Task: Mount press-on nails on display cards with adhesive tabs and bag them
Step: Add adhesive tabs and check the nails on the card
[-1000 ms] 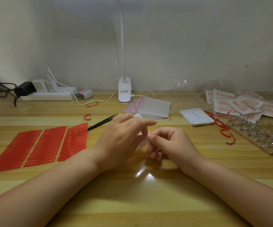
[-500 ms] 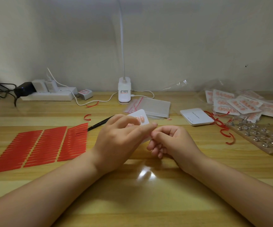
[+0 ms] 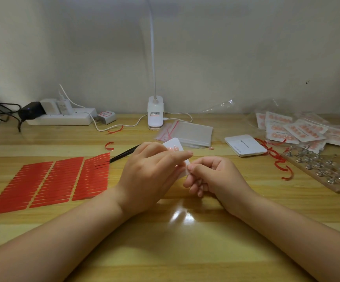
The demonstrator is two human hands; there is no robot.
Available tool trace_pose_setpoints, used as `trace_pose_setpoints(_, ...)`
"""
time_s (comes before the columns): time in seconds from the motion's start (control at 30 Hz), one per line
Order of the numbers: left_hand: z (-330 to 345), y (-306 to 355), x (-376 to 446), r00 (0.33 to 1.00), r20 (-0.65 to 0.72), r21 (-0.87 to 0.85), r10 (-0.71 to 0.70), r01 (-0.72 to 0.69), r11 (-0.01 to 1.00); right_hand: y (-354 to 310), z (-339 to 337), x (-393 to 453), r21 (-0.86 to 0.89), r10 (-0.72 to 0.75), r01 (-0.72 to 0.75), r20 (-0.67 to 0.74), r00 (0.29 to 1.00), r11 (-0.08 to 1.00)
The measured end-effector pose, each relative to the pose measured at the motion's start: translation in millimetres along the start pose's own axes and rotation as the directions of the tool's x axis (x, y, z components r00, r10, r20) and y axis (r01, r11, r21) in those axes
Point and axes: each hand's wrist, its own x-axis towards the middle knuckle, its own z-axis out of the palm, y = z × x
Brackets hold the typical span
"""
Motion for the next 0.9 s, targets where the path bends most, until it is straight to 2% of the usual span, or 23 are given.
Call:
trace_pose_setpoints(0.2, -1, 7, 3, 0.988, 0.057, -0.113, -0.146, 0.152, 0.982, 3, -1, 0, -0.039, -0.040, 0.041, 0.012, 0.999, 0.998)
trace_pose_setpoints(0.37, -3, 14, 6, 0.952, 0.156, -0.170, -0.263, 0.288, 0.942, 6, 0, -2, -0.098, -0.090, 0.093, 0.036, 0.995, 0.991)
trace_pose_setpoints(0.6, -6, 20, 9, 0.884, 0.220, -0.254, -0.413, 0.460, 0.851, 8, 0, -1, -0.102, -0.120, 0.124, 0.047, 0.992, 0.987)
trace_pose_setpoints(0.9, -3, 20, 8, 0.874, 0.222, -0.292, -0.433, 0.483, 0.825, 6, 0, -2, -0.100, -0.113, 0.118, 0.055, 0.992, 0.988)
